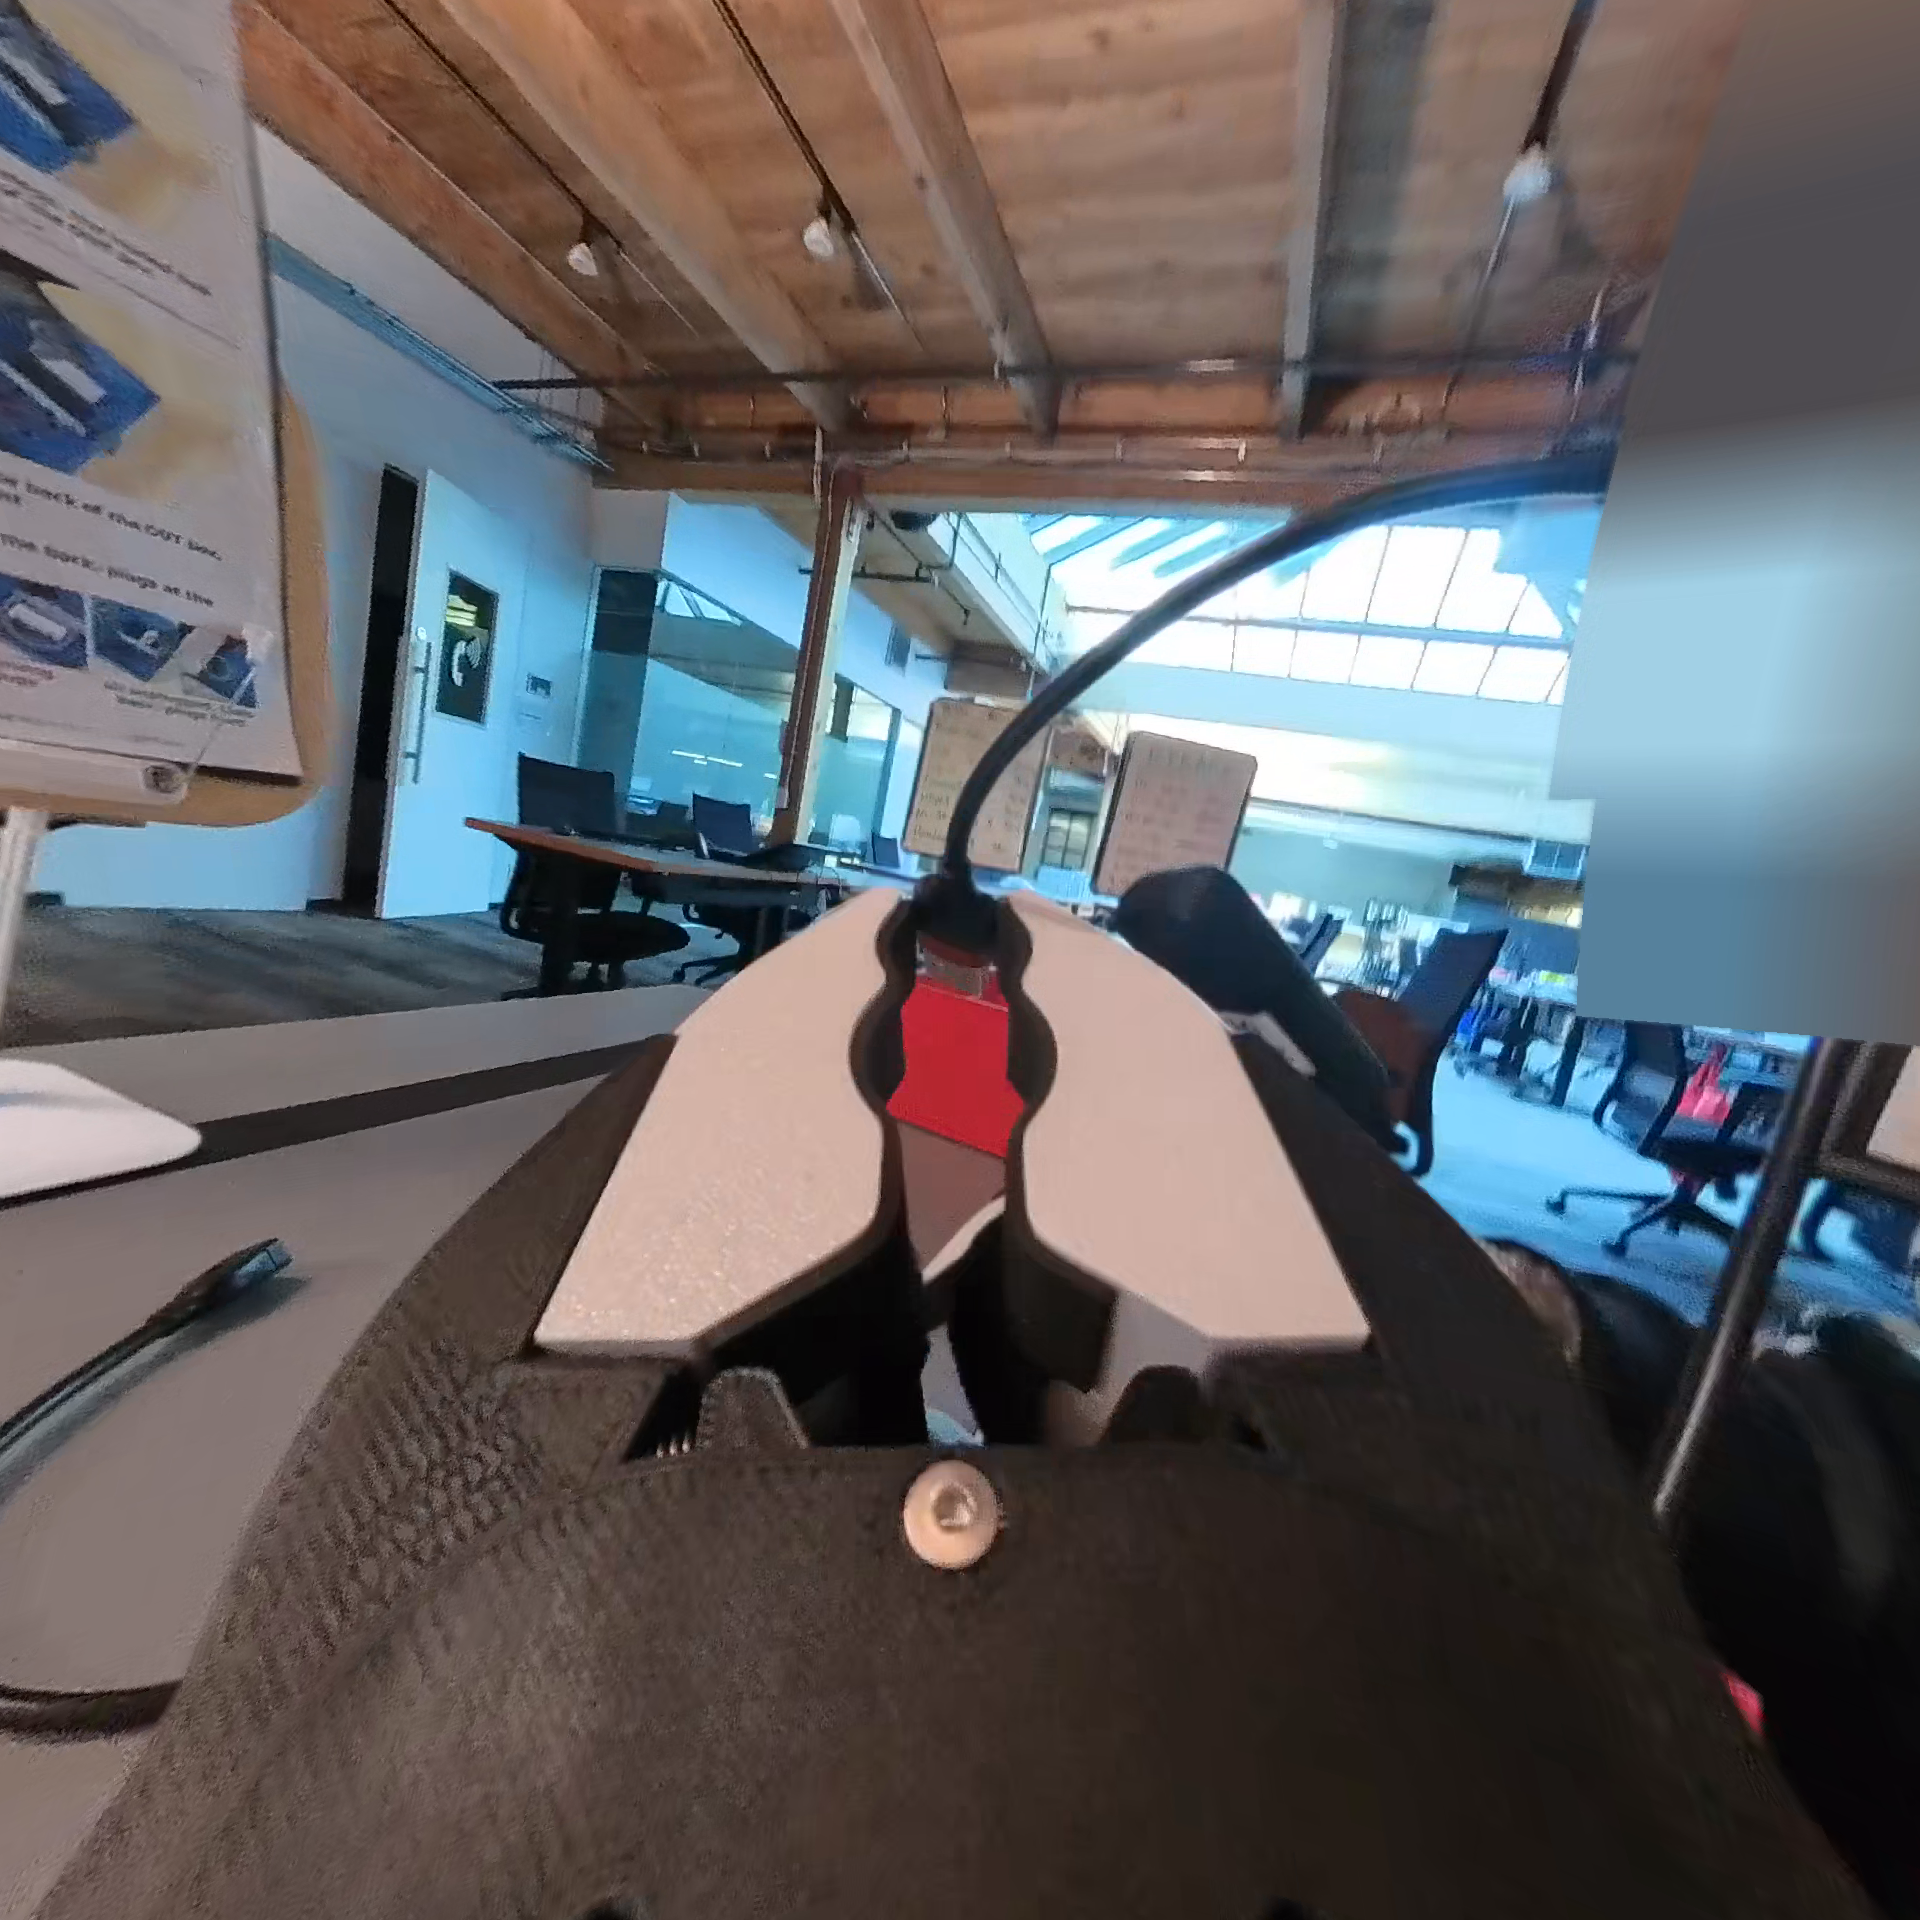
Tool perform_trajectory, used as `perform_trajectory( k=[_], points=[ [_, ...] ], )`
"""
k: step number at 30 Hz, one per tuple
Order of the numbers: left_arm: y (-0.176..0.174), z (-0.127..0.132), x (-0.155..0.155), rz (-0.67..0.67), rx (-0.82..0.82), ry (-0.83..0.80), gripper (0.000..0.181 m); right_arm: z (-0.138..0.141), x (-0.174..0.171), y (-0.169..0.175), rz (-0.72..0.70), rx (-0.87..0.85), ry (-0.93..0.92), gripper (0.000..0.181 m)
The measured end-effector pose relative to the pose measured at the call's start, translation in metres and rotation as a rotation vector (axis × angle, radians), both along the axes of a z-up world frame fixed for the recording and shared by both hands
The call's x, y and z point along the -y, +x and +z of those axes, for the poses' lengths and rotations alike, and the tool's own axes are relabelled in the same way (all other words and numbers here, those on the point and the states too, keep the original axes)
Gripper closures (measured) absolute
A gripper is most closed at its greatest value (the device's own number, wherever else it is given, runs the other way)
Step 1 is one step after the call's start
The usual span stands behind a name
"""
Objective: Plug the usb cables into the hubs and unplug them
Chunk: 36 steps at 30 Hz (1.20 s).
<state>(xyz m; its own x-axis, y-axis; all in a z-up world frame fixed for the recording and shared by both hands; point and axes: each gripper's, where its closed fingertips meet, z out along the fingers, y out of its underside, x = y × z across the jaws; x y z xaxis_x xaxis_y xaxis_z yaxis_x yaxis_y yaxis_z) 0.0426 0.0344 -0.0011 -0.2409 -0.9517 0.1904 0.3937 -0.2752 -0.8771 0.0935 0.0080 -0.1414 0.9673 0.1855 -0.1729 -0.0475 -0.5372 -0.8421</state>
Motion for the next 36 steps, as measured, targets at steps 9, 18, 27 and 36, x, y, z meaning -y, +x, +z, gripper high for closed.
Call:
perform_trajectory(
  k=[9, 18, 27, 36],
  points=[
    [-0.003, 0.002, -0.012, -0.023, 0.026, -0.120, 0.167, -0.035, -0.012, 0.022, -0.093, 0.218, -0.169, 0.112],
    [-0.008, 0.009, -0.008, -0.020, 0.057, -0.099, 0.167, -0.042, -0.014, 0.022, -0.070, 0.241, -0.221, 0.138],
    [-0.011, 0.013, -0.005, -0.029, 0.071, -0.082, 0.167, -0.038, 0.000, 0.029, 0.321, 0.424, -0.214, 0.142],
    [-0.011, 0.014, -0.005, -0.041, 0.074, -0.089, 0.167, 0.024, 0.072, 0.037, 0.383, 0.271, -0.217, 0.146]
  ],
)
